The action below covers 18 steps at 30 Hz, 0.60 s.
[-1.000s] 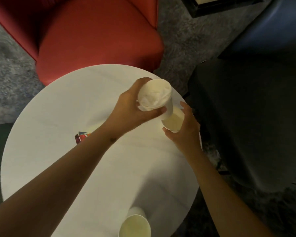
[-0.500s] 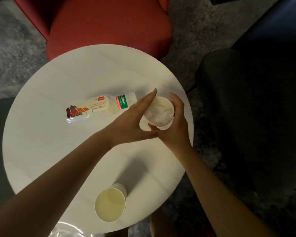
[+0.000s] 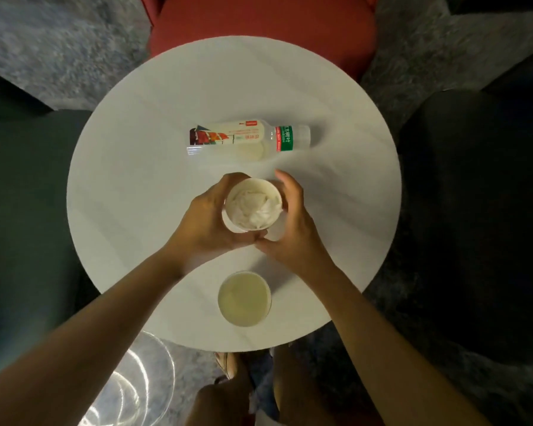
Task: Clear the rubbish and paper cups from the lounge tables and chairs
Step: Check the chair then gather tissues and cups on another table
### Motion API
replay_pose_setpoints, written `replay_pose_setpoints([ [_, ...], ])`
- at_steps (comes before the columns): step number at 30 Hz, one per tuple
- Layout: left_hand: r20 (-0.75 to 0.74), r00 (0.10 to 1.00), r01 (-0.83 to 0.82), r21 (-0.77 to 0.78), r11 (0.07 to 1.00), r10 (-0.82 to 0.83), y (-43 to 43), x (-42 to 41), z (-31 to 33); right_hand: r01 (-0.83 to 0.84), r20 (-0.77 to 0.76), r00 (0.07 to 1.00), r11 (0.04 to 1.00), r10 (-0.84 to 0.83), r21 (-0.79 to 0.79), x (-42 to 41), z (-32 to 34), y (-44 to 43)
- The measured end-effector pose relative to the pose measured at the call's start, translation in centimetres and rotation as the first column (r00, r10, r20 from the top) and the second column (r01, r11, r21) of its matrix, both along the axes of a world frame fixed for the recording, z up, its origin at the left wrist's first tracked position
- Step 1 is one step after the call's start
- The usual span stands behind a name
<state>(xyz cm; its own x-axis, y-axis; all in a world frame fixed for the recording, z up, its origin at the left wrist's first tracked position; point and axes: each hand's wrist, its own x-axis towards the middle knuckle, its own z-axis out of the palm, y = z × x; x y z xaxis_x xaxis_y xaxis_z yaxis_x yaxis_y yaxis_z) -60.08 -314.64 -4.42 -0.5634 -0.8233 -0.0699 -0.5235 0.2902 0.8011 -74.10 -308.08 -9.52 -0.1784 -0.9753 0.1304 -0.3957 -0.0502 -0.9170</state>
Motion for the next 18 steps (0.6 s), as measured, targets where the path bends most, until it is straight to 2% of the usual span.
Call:
replay_pose_setpoints([
  [5,-0.040,0.985,-0.170,-0.127,0.977,0.166,1.0,5.3,-1.1,-0.008,-0.005,1.000,0.989,0.009,0.145,1.1,0.8,4.3],
  [11,-0.059,0.982,-0.182,-0.076,0.980,0.178,2.9,9.0,-2.7,-0.120,-0.135,0.974,0.917,0.183,0.381,1.6,0.0,10.9],
  [14,-0.070,0.985,-0.161,-0.078,0.984,0.156,3.5,9.7,-3.3,-0.134,-0.172,0.963,0.922,0.208,0.362,3.4,-0.6,11.8],
  [18,-0.101,0.987,-0.134,-0.067,0.989,0.127,4.1,10.4,-3.7,0.011,-0.169,0.985,0.975,0.028,0.223,5.8,-0.6,10.8],
])
